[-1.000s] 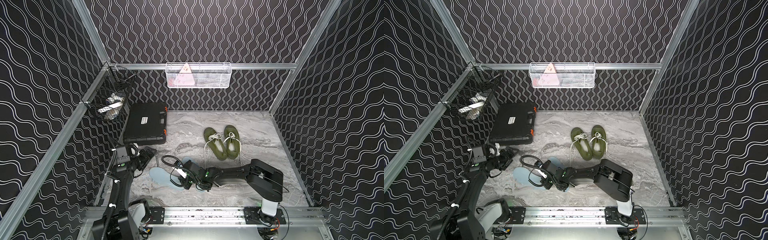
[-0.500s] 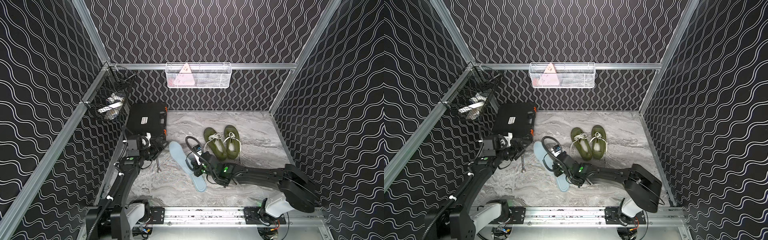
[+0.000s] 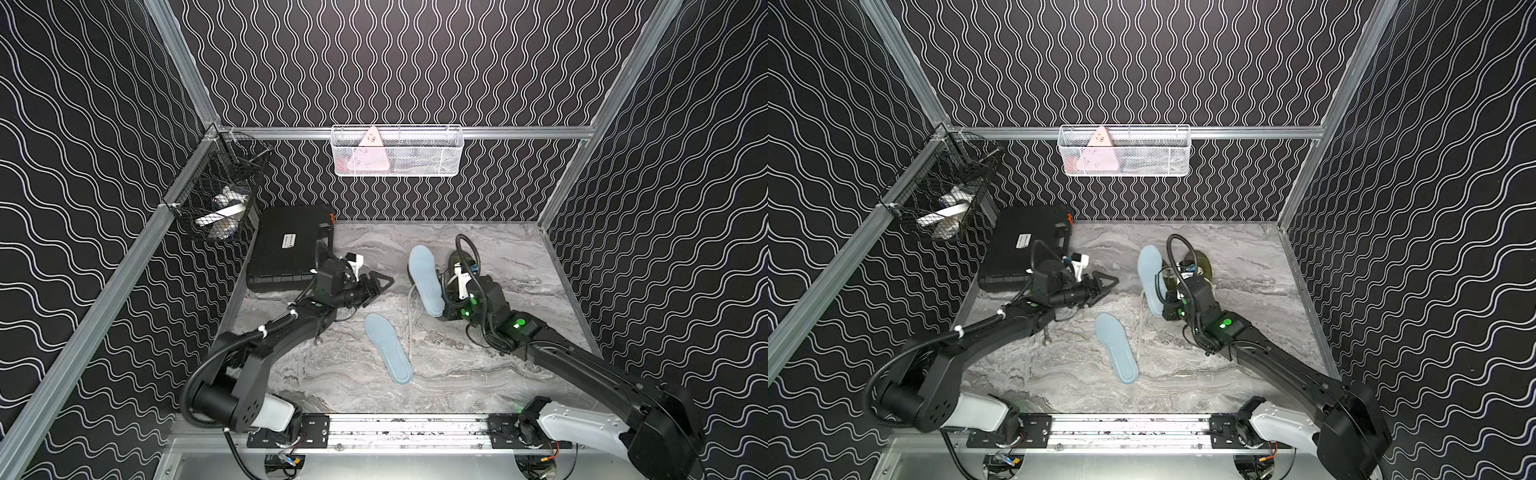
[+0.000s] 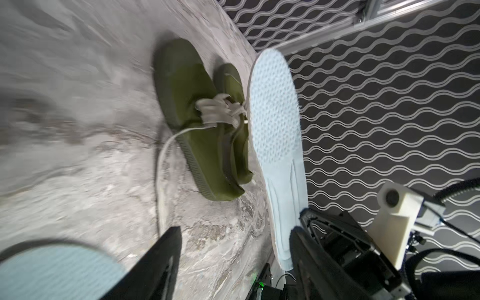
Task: Insert the insole into the shoe
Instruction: Pick up the insole from the center of the board.
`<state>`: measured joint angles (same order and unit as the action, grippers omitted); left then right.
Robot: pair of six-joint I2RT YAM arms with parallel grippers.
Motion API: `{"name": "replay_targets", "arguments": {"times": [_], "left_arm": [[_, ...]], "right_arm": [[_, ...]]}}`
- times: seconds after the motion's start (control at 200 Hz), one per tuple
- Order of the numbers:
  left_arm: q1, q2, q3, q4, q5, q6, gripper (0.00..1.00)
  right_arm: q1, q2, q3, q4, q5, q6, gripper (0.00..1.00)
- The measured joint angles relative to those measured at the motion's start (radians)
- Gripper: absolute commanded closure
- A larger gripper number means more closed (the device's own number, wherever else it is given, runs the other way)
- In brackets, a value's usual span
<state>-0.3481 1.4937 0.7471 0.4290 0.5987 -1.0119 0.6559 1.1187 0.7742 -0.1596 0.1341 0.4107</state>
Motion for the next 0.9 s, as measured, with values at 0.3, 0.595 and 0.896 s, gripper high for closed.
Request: {"name": "replay_targets", "arguments": {"times": [0.3,0.595,0.896], "left_arm": [[-0.091,0.232,0.077,0.32,0.0,-0.114,0.38],[-0.121,0.365,0.127,0.462,-0.008,-0.177,0.54],[-0.136,0.377,0.161,0.462,-0.043,-0.193,1.0]], "right_arm": [[-0.11,-0.035,-0.003,-0.051,-0.158,0.001,1.0],[-0.134,-0.029,-0.016,-0.047,-0.288,0.008,1.0],[-0.146,0.004,-0.016,-0.053,-0.319,-0.042,0.3]]}}
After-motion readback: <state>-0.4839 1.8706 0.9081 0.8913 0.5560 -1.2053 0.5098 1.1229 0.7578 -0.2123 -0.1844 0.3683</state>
